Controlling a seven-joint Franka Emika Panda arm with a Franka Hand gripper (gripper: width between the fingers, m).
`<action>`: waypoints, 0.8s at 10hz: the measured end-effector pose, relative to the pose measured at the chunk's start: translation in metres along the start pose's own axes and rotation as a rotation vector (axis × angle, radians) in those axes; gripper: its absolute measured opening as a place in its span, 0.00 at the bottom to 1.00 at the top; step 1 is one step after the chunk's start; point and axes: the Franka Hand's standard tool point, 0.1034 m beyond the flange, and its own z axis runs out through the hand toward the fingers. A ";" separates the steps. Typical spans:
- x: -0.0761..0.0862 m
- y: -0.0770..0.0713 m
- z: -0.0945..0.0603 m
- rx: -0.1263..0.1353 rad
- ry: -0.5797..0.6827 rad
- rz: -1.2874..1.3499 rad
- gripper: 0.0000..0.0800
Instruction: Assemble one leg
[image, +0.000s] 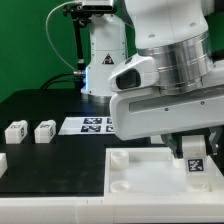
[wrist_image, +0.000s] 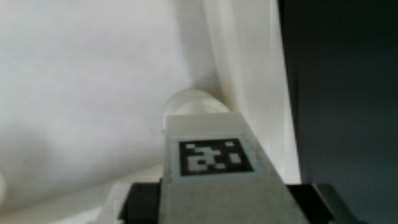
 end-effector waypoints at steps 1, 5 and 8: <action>-0.003 -0.002 0.002 -0.012 0.006 0.214 0.36; -0.005 -0.005 0.003 0.032 0.125 0.920 0.37; -0.005 -0.005 0.003 0.035 0.126 0.979 0.37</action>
Offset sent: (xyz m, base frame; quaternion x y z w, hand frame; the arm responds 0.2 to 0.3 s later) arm -0.0007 0.0043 -0.0106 0.1007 0.1301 0.5760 0.8007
